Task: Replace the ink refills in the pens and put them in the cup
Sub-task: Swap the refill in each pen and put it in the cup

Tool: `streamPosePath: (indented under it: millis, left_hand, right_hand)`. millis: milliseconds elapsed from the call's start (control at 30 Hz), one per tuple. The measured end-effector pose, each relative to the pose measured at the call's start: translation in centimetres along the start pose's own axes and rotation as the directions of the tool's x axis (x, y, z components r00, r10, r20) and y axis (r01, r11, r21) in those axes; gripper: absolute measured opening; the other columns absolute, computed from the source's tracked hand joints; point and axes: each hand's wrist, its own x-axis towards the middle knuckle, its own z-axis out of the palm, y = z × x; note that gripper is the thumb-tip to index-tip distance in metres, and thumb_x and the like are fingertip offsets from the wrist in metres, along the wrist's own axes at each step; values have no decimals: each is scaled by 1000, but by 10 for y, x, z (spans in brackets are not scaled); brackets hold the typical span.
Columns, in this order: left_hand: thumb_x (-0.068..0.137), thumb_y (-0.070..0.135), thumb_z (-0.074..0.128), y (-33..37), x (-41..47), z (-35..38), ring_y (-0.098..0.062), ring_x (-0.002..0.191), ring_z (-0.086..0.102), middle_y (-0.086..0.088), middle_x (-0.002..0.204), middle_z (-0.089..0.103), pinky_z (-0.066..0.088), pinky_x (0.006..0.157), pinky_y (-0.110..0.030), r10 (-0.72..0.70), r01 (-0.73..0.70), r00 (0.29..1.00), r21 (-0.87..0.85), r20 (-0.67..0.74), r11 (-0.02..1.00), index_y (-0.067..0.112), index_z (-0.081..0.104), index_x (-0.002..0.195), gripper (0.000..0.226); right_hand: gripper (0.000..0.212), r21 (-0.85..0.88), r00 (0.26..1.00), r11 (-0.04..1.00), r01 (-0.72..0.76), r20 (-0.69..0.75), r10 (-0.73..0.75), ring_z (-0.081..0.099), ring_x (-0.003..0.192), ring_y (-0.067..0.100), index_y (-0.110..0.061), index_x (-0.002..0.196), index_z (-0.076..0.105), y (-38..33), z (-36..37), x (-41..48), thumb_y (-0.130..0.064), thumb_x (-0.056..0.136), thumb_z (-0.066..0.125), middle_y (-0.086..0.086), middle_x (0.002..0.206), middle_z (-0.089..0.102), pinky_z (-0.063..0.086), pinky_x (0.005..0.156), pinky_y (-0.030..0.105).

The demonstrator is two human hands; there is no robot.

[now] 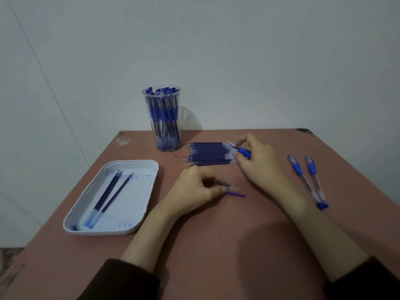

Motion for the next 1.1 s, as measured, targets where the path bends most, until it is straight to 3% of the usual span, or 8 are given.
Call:
streamPosePath:
  millis: [100,233,367,533,667,900,1000,1100]
  left_hand:
    - [79,27,75,1,-1,0,-2,89,62,9,93,70,48,85,-22,28,-28,999,-2,44,1000,27,77,93,14]
    - [86,27,68,3,3,-3,2,94,63,12,102,70,46,83,-16,-118,59,966,-246,-231,967,25,70,109,23]
    - [90,13,61,8,3,-8,-12,99,68,-5,110,71,53,77,-17,-251,50,951,-712,-180,701,10,64,121,30]
    - [92,9,52,17,1,-9,-10,80,70,3,88,74,54,72,-18,-175,16,980,-850,-90,526,10,65,108,20]
    - [81,18,57,16,4,-7,-4,78,67,7,81,72,52,68,-14,-190,2,978,-909,-85,416,13,66,102,23]
    - [81,12,60,15,5,-7,-2,54,60,4,60,65,48,59,-13,-266,-65,947,-918,-180,391,3,64,91,14]
    - [73,17,67,12,7,-6,-16,75,66,-6,81,69,57,71,-26,-292,-64,940,-934,-174,351,6,60,90,21]
    - [72,19,64,14,7,-7,-17,85,70,-4,106,71,57,75,-32,-272,-34,957,-971,-101,238,14,53,113,43]
  right_hand:
    - [5,24,998,999,45,-34,-45,51,58,0,-22,91,56,-3,2,-2,-19,90,60,-17,63,53,36,54,11]
    - [19,195,997,978,76,-27,-72,62,75,1,-26,106,71,-10,1,-5,-29,89,64,-14,84,71,49,72,21]
    - [23,524,975,848,-81,217,-41,47,52,5,-27,85,72,-23,0,-8,-21,96,54,-10,61,57,37,52,21]
    - [35,676,879,651,-345,477,-30,28,39,11,-4,68,56,-33,-2,-12,-20,98,47,2,48,44,17,43,23]
    - [33,734,830,526,-430,551,-90,24,37,7,-18,66,70,-36,-3,-11,-26,91,51,5,54,41,10,43,24]
    - [19,686,947,712,-152,308,-95,32,42,6,-16,90,72,-37,8,-16,-20,95,55,-7,52,47,21,43,21]
    - [14,626,974,780,-11,182,-132,57,52,-1,-20,95,72,-40,13,-18,-15,92,59,-12,58,64,40,54,10]
    - [13,499,992,866,38,84,-92,52,54,5,-35,86,71,-32,22,-13,-26,90,63,-4,62,62,43,57,25]
